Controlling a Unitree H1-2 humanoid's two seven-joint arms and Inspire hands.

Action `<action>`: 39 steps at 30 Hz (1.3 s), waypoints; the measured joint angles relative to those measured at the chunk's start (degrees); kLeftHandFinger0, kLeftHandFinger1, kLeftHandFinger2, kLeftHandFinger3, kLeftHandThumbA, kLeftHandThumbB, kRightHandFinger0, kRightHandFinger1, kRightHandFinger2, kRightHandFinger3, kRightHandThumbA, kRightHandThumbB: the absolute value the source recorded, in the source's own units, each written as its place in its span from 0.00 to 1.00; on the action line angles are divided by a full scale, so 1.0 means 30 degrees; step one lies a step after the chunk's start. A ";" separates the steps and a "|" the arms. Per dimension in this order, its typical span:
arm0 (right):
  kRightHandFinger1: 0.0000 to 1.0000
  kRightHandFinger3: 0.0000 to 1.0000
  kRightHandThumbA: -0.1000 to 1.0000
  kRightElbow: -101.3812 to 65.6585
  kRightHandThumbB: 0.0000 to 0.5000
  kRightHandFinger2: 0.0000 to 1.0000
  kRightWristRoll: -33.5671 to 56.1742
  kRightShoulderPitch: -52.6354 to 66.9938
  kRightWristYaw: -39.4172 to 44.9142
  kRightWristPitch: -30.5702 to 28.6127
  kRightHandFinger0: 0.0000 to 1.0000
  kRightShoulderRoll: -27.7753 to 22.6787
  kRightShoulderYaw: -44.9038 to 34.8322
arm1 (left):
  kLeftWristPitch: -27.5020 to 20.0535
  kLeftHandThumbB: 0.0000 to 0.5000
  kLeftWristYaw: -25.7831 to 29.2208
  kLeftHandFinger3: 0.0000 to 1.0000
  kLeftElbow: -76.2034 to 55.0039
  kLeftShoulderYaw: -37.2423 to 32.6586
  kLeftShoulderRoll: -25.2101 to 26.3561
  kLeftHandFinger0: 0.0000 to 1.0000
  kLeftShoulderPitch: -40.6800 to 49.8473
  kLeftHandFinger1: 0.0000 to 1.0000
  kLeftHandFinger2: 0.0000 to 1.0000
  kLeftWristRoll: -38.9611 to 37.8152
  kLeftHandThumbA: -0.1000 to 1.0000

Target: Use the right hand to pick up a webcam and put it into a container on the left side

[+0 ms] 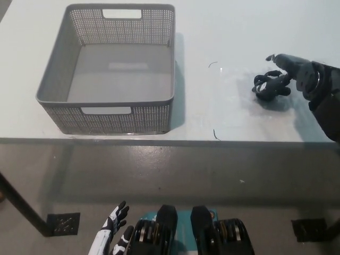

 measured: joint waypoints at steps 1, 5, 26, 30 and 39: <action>1.00 1.00 0.80 0.0434 1.00 1.00 -0.0003 -0.0004 -0.0147 -0.0140 1.00 0.0093 0.0022 | 0.0000 0.24 0.0000 1.00 0.0000 -0.0003 -0.0001 1.00 -0.0008 1.00 1.00 0.0001 0.85; 1.00 1.00 0.78 0.1805 1.00 1.00 -0.0016 0.0003 -0.0619 -0.0468 1.00 0.0422 0.0164 | -0.0001 0.25 -0.0001 1.00 0.0001 -0.0003 -0.0002 1.00 -0.0062 1.00 1.00 -0.0002 0.87; 0.36 0.78 0.00 0.4241 0.18 0.73 0.0257 0.0844 -0.6331 -0.3980 0.00 0.0726 -0.0663 | 0.0038 0.20 -0.0011 1.00 0.0008 -0.0142 0.0024 1.00 -0.0426 1.00 1.00 0.0087 0.86; 0.42 0.82 0.00 0.4253 0.20 0.75 0.0372 0.1149 -0.7820 -0.4810 0.02 0.0742 -0.1074 | 0.0065 0.21 -0.0012 1.00 0.0007 -0.0147 0.0031 1.00 -0.0471 1.00 1.00 0.0094 0.84; 0.31 0.77 0.00 0.4258 0.29 0.67 0.0834 0.1697 -1.0380 -0.7241 0.00 0.1003 -0.2591 | 0.0086 0.19 -0.0012 1.00 0.0006 -0.0214 0.0096 1.00 -0.0804 1.00 1.00 0.0208 0.78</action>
